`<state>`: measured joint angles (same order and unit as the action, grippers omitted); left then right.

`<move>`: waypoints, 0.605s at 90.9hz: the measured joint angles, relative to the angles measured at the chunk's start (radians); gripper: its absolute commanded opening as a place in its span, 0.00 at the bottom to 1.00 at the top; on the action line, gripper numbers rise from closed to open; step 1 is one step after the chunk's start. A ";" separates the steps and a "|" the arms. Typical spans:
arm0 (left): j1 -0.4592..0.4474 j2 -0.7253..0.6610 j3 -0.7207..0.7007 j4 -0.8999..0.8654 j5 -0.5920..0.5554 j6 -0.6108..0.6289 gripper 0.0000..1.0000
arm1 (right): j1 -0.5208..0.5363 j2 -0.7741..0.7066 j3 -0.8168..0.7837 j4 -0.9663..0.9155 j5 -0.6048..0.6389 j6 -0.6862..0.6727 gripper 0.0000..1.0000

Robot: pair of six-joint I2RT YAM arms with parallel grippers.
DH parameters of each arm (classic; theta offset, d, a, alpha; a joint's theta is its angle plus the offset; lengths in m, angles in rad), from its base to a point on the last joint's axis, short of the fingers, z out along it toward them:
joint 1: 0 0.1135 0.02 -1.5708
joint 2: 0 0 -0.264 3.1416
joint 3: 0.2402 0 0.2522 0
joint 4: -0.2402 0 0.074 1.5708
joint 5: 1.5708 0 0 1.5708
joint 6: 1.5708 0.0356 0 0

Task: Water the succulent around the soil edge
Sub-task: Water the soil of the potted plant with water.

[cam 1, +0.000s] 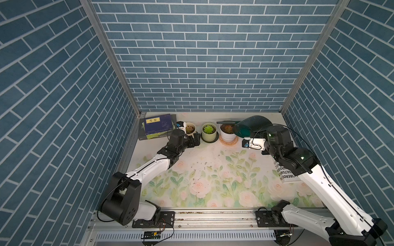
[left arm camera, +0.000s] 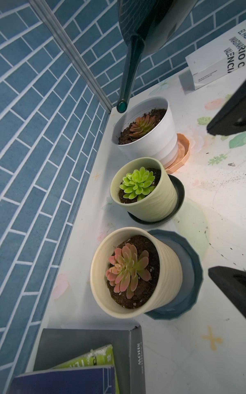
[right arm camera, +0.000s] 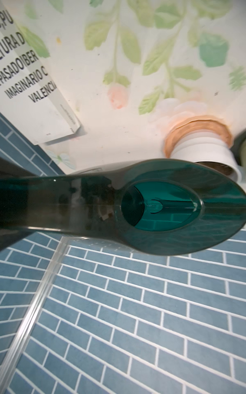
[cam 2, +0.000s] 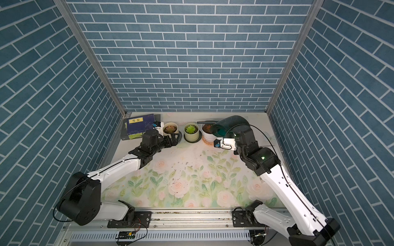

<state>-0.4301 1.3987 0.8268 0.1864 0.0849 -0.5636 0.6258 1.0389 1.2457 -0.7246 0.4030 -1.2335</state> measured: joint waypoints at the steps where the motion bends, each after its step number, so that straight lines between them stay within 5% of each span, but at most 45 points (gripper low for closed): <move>1: 0.000 0.000 0.002 -0.005 -0.001 -0.005 1.00 | 0.002 0.003 0.003 -0.001 -0.005 0.002 0.00; 26: 0.003 -0.034 0.007 -0.091 -0.011 -0.082 1.00 | 0.027 0.098 0.065 -0.052 0.018 0.047 0.00; 55: 0.027 -0.081 -0.002 -0.100 -0.025 -0.102 1.00 | 0.035 0.200 0.269 -0.217 -0.006 0.322 0.00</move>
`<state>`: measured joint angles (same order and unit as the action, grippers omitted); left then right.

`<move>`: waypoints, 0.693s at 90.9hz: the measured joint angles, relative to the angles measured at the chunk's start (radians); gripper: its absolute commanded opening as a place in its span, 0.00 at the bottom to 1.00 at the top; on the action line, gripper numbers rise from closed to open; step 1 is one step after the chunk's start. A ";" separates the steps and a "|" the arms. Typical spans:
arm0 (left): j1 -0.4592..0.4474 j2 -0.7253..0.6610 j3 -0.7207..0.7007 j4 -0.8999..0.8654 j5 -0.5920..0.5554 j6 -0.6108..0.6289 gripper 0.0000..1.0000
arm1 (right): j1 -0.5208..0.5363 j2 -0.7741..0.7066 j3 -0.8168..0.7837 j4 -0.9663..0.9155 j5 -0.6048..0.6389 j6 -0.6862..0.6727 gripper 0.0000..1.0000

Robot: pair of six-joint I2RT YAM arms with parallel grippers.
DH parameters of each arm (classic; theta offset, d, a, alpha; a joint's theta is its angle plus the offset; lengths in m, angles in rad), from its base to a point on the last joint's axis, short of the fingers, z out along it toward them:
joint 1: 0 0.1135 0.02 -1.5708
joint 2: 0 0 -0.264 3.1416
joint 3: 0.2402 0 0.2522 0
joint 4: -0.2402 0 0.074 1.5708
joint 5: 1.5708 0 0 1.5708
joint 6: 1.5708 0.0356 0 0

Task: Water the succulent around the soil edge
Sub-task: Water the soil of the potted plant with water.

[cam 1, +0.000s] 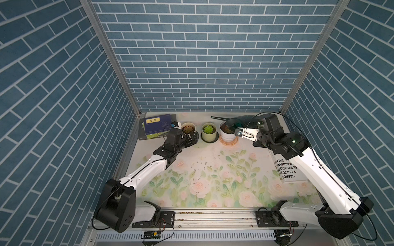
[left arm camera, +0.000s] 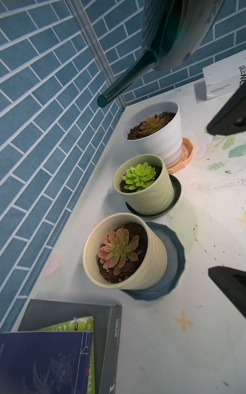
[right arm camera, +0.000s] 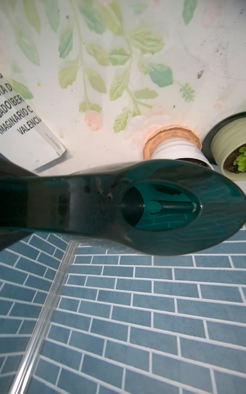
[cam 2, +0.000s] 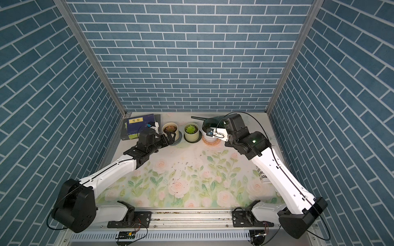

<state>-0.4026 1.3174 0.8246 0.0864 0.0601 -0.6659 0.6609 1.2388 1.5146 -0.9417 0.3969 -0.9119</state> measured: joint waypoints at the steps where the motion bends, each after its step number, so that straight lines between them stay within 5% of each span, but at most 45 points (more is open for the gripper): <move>1: 0.002 -0.002 -0.001 0.000 -0.001 0.000 1.00 | 0.000 -0.001 0.003 -0.005 -0.004 0.009 0.00; 41: 0.027 -0.041 -0.033 0.001 -0.008 0.000 1.00 | 0.000 0.038 0.127 -0.268 -0.196 0.469 0.00; 63: 0.034 -0.048 -0.036 0.001 -0.008 0.000 1.00 | 0.019 0.086 0.126 -0.340 -0.163 0.605 0.00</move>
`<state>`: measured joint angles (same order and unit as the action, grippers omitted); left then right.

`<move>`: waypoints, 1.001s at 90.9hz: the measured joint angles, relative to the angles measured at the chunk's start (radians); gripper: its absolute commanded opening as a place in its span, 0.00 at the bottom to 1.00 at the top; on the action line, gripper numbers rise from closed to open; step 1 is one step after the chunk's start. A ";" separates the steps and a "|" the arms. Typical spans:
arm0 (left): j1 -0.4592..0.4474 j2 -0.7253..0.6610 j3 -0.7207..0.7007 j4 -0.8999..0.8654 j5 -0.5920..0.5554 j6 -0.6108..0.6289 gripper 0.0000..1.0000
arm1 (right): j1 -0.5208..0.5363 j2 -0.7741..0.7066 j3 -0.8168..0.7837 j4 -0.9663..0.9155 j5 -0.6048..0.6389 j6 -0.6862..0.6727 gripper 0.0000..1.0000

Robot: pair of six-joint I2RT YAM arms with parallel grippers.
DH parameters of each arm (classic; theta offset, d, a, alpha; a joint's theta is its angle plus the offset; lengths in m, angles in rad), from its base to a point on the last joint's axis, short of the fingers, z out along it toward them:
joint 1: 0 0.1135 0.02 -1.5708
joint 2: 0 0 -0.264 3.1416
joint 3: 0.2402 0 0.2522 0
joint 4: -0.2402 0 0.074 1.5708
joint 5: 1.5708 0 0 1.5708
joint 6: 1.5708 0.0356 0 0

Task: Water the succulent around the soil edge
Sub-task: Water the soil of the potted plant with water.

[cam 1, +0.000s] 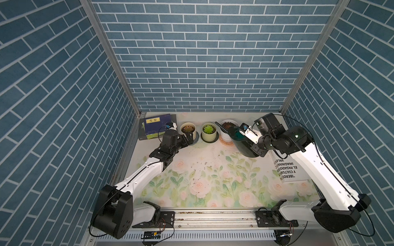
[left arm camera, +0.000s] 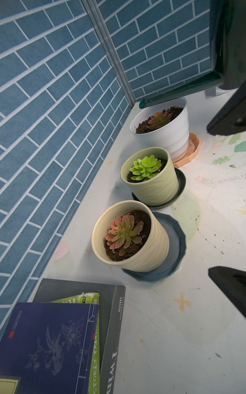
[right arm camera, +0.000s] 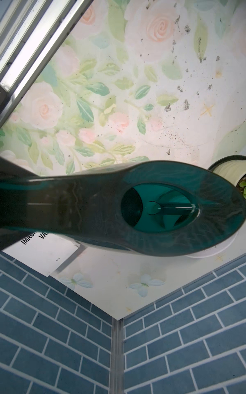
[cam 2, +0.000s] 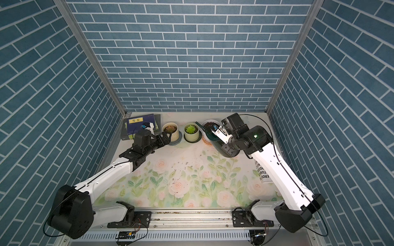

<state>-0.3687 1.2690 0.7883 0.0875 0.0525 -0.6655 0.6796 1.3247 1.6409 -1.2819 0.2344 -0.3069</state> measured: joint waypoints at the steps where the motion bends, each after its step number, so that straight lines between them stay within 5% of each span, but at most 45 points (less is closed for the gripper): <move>1: 0.000 0.000 0.000 0.000 0.000 0.000 1.00 | 0.003 0.002 0.000 -0.002 0.005 0.002 0.00; 31: 0.003 -0.003 -0.013 0.016 0.000 0.000 1.00 | 0.140 0.059 0.043 -0.046 0.167 -0.046 0.00; 91: 0.011 -0.006 -0.030 0.023 0.000 0.000 1.00 | 0.295 0.104 0.037 0.045 0.544 -0.366 0.00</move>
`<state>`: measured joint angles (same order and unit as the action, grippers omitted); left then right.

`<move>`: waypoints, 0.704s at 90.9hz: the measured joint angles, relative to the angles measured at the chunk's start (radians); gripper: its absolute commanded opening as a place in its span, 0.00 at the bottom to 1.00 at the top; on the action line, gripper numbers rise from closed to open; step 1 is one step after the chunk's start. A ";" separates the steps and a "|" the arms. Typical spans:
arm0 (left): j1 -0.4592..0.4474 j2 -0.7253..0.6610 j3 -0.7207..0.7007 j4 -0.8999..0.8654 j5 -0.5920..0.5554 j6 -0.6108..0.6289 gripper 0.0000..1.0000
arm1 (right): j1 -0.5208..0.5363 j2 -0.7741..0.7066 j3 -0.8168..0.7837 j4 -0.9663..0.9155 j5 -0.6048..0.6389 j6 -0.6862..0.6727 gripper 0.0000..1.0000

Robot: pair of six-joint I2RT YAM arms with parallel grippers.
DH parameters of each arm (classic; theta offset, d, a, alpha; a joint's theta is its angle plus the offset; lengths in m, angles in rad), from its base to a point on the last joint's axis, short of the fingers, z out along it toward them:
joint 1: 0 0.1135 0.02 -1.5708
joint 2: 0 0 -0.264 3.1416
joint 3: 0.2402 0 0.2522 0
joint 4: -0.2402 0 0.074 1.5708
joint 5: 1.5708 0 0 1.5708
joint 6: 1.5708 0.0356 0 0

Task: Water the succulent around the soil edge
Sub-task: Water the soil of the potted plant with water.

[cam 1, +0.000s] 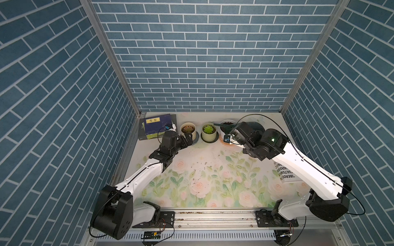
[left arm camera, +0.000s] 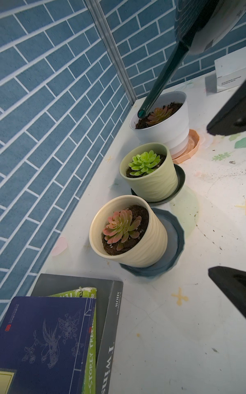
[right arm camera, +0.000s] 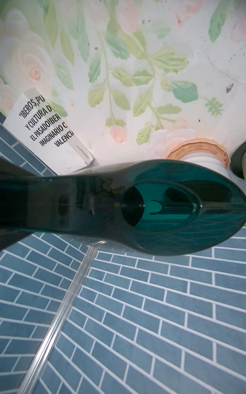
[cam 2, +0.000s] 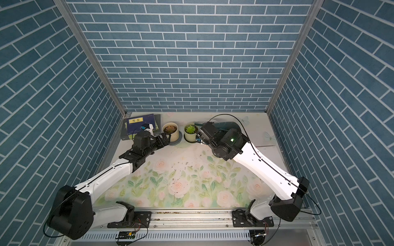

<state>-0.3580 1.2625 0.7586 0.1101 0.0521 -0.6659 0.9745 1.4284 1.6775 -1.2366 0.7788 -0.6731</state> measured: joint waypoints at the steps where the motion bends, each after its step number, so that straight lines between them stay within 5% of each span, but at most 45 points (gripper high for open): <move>1: 0.000 0.000 0.000 0.000 0.000 0.000 1.00 | 0.001 0.000 -0.002 0.004 0.002 -0.006 0.00; 64: 0.001 0.000 -0.005 0.001 0.001 -0.010 1.00 | 0.011 -0.058 -0.162 0.166 0.103 -0.192 0.00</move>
<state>-0.3573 1.2625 0.7540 0.1108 0.0528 -0.6754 0.9852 1.3701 1.5158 -1.0706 0.8822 -0.8654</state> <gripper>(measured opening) 0.999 0.277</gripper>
